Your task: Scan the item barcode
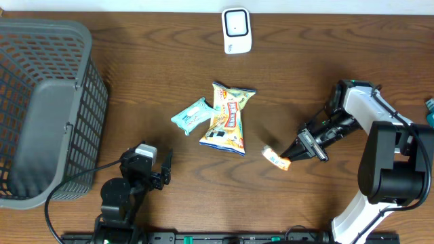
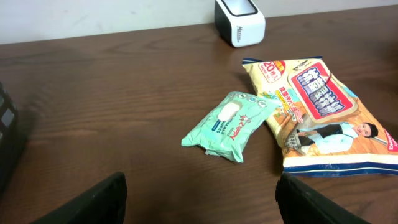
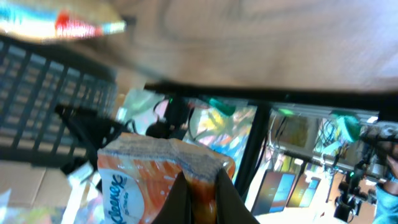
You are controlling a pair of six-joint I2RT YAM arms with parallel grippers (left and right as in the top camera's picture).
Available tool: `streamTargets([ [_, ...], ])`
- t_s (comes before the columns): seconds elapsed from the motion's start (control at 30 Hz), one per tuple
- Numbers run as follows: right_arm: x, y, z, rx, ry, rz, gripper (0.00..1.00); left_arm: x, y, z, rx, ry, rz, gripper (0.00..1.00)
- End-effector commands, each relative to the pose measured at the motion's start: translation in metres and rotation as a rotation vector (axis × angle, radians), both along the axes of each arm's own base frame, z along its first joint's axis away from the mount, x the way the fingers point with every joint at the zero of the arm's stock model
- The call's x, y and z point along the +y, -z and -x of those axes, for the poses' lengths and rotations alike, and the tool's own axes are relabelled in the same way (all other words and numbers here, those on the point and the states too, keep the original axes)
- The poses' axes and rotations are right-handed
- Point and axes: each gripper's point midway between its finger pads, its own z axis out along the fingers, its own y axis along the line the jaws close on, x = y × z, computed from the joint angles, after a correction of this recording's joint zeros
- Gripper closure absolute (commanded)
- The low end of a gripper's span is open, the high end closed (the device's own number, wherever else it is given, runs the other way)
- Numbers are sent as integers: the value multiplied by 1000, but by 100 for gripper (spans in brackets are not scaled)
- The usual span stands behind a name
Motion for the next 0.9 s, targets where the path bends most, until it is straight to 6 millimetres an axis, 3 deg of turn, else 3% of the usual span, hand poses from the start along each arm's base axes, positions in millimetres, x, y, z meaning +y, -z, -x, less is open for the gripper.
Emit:
streamTargets([
  [0.0, 9, -22, 0, -83, -7, -128, 99, -1, 14, 4, 49, 5, 14, 23],
  [0.3, 20, -28, 11, -86, -63, -168, 99, -1, 14, 4, 49, 5, 14, 23],
  [0.6, 51, -26, 39, -70, -243, -171, 99, -1, 14, 4, 49, 6, 14, 23],
  [0.87, 59, -22, 58, 7, -323, -96, 99, -1, 14, 4, 49, 5, 14, 23],
])
